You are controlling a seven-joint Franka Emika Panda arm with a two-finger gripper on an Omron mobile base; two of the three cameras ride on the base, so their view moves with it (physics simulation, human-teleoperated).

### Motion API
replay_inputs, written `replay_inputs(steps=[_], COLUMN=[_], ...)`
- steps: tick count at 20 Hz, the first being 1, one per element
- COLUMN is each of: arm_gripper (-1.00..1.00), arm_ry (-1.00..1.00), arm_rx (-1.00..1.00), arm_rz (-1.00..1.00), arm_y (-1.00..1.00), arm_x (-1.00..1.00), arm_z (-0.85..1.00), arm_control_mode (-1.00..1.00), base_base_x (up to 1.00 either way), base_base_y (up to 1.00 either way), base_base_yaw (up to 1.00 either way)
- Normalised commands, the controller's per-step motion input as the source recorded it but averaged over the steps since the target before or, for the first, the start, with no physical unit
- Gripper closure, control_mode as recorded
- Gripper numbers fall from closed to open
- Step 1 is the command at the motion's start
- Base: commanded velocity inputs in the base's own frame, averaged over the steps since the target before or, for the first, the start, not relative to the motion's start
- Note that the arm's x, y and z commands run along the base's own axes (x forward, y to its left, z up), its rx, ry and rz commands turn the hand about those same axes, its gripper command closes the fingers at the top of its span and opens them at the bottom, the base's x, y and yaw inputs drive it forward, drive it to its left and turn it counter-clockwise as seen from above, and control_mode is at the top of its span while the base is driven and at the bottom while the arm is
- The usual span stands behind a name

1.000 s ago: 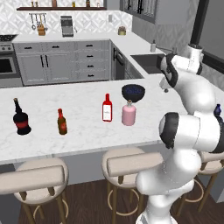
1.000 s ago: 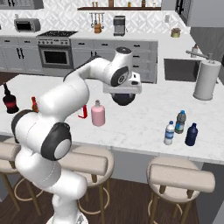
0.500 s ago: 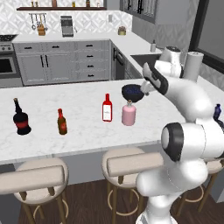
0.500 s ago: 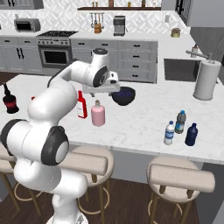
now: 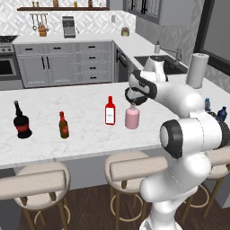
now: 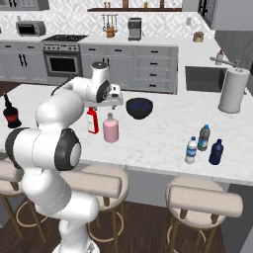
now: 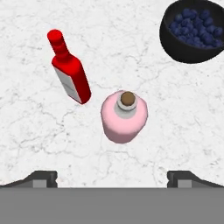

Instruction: Move the plastic bottles in the middle to the plastics group, and the glass bottles in the middle to the glass group.

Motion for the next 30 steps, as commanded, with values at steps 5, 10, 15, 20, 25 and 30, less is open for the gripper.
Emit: replay_inputs(steps=[5,10,15,20,25,30], arm_gripper=[-1.0,-1.0,-1.0,-1.0,-1.0,-1.0], arm_ry=[0.0,0.0,0.0,0.0,0.01,0.02], arm_rx=[0.02,0.01,0.0,0.0,0.0,0.0], arm_rz=[0.0,0.0,0.0,0.0,0.0,0.0], arm_y=[0.01,-0.08,0.0,0.0,0.0,0.0], arm_x=[0.7,0.2,0.33,0.28,0.12,0.0], arm_z=[-0.25,-0.26,-0.34,-0.33,-0.2,-0.03], arm_control_mode=[-1.0,-1.0,-1.0,-1.0,-1.0,-1.0], base_base_x=[0.0,0.0,0.0,0.0,0.0,0.0], base_base_y=[0.0,0.0,0.0,0.0,0.0,0.0], base_base_yaw=[0.0,0.0,0.0,0.0,0.0,0.0])
